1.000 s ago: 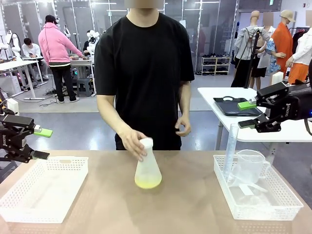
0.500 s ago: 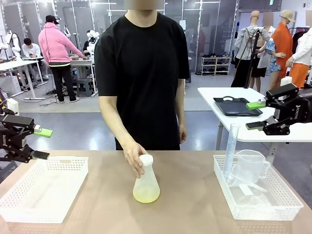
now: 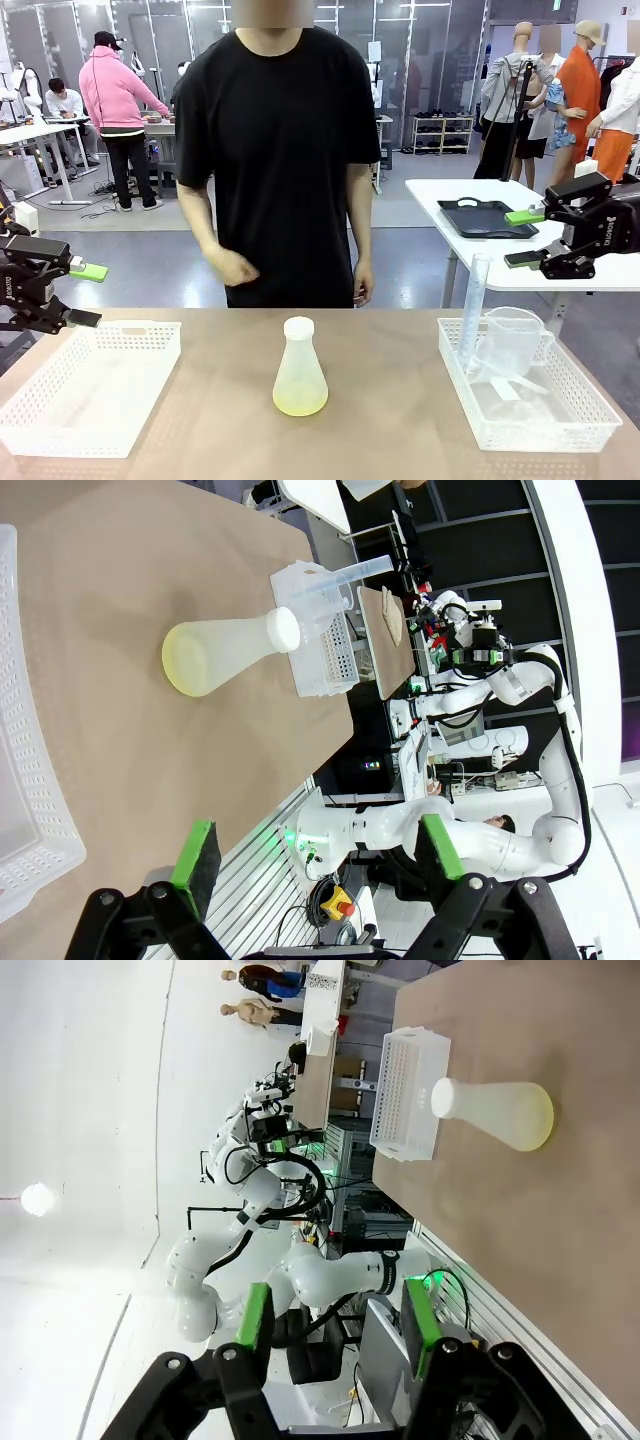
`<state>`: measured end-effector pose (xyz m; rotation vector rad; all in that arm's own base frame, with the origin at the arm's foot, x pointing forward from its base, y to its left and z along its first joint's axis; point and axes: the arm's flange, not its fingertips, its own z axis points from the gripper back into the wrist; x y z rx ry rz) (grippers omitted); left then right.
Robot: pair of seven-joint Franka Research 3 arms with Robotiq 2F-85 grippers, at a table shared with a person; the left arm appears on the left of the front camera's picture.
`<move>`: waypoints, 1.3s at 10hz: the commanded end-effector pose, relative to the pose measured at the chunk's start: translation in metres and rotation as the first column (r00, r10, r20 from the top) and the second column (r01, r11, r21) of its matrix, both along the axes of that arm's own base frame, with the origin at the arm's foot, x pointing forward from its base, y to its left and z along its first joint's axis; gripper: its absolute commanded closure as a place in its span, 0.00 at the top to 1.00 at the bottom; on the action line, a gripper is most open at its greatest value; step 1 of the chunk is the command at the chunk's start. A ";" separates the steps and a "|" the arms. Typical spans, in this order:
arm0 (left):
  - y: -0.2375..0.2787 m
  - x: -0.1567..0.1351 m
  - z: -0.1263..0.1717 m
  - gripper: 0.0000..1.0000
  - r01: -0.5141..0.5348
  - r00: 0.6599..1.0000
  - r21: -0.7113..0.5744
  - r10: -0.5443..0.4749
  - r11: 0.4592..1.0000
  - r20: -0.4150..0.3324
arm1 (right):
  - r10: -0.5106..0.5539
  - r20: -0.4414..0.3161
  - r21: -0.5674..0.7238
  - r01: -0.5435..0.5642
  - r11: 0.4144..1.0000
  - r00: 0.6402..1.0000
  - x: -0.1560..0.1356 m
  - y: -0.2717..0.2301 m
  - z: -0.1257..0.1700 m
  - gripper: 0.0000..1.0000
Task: Prepare the solutions needed for the experiment.
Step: When the human places the Big flask in the center of the table, pick up the Big flask and place it in the left Organizing basket.
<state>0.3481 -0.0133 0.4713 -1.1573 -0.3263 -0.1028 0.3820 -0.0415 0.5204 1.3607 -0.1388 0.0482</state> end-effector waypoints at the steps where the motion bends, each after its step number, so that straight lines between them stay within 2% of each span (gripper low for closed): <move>1: -0.002 0.001 0.003 1.00 -0.001 1.000 -0.026 0.001 1.000 0.003 | 0.000 0.012 0.000 0.000 1.000 1.000 0.000 0.001 0.001 0.65; 13: 0.000 0.000 0.000 1.00 0.000 1.000 0.000 0.000 1.000 0.000 | 0.000 0.012 0.000 0.000 1.000 1.000 0.000 0.001 0.001 0.65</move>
